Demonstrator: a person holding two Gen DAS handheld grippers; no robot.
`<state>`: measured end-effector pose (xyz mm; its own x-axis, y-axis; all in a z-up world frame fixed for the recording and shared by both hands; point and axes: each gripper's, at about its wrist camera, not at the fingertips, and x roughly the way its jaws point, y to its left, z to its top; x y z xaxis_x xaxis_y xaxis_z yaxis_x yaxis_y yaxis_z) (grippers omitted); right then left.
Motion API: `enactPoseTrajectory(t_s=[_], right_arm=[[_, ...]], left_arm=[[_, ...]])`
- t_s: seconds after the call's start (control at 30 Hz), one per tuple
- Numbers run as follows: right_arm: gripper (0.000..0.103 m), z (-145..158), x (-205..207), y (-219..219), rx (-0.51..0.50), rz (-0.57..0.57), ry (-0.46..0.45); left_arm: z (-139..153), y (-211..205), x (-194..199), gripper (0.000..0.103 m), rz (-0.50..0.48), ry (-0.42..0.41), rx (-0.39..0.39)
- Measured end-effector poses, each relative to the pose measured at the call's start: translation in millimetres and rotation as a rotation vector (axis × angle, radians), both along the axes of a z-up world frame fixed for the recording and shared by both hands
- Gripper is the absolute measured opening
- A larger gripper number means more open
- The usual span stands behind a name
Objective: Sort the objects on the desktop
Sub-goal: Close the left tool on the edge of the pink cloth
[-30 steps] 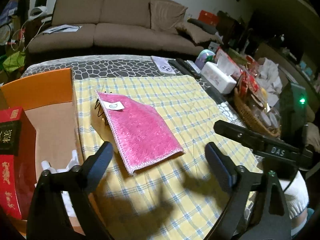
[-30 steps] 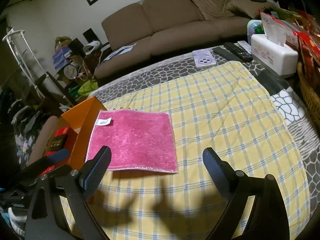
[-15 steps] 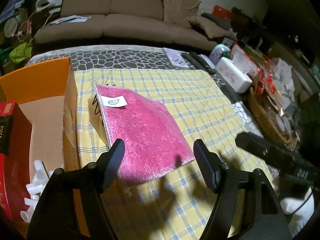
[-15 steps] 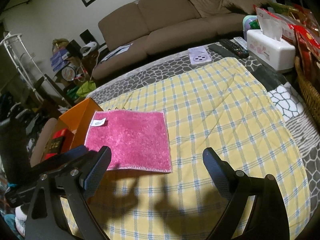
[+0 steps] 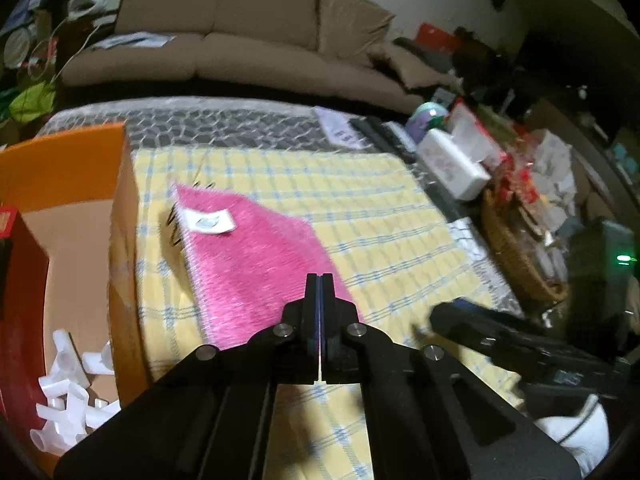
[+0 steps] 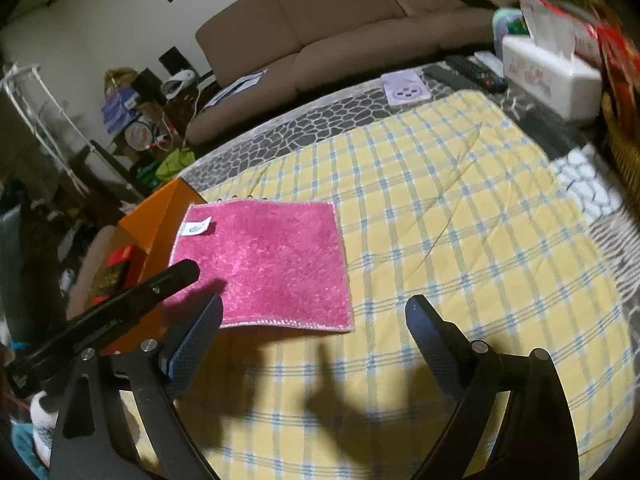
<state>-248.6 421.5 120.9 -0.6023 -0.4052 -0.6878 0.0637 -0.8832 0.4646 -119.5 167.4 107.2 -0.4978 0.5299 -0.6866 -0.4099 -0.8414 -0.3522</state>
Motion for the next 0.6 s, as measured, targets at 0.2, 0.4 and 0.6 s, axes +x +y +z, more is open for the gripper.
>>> enactPoseTrajectory(t_s=[0.2, 0.4, 0.6], right_arm=[[0.094, -16.3, -1.3, 14.6, -0.237, -0.019, -0.061], [0.095, -35.0, -3.7, 22.8, -0.472, -0.039, -0.12], [0.095, -51.8, -5.2, 11.5, -0.63, -0.042, -0.18]], left_arm=[[28.8, 8.7, 4.9, 0.0, -0.028, 0.036, 0.014], [9.5, -9.9, -0.6, 0.017, 0.056, -0.059, 0.007], [-14.4, -29.5, 0.6, 0.054, 0.124, -0.117, 0.042]])
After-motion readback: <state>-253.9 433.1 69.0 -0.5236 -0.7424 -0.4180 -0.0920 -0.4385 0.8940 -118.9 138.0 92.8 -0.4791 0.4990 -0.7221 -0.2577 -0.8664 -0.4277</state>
